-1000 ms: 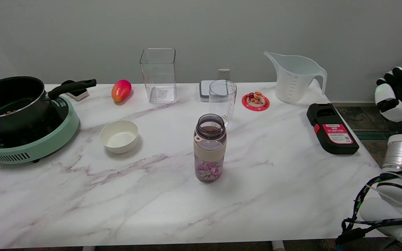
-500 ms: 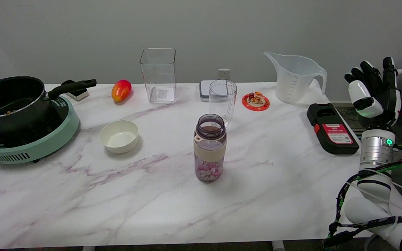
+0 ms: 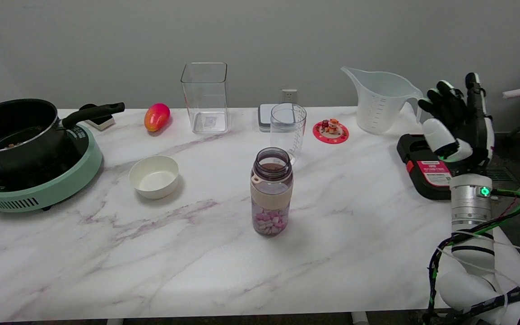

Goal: Pick up the bottle.

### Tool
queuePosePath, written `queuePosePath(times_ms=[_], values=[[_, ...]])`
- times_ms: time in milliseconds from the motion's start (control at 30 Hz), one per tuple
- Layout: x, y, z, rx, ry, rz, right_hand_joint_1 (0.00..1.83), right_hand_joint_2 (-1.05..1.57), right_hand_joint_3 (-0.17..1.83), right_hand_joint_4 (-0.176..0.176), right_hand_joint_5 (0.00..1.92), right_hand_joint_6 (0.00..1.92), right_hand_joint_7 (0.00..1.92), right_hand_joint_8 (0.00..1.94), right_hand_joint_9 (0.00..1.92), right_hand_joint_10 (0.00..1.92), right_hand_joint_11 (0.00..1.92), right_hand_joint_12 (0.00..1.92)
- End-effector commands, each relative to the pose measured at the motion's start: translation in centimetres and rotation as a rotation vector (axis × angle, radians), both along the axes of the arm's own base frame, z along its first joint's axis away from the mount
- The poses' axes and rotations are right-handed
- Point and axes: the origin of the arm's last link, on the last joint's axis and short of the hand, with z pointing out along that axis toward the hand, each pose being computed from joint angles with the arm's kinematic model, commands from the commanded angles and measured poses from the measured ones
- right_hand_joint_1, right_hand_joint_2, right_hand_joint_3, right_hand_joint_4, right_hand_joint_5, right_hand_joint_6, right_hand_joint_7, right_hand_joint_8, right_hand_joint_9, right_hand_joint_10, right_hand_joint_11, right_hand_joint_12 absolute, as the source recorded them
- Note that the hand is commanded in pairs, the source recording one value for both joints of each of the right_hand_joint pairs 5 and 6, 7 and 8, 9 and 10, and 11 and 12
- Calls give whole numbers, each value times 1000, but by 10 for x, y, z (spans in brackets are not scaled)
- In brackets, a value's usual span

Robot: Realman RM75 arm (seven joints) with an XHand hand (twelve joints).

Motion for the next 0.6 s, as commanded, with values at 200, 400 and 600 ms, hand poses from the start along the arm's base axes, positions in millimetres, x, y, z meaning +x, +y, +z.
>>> queuePosePath(times_ms=[200, 400, 600], values=[[-68, -1, -128, 166, 268, -378, 1081, -365, 866, 0, 104, 104, 495, 495, 535, 535, 628, 628], [-78, -4, -145, 167, 250, -377, 1033, -508, 522, 0, 138, 138, 505, 505, 537, 537, 623, 623], [-74, -7, -144, 175, 261, -368, 997, -531, 288, 0, 152, 152, 465, 465, 536, 536, 622, 622]])
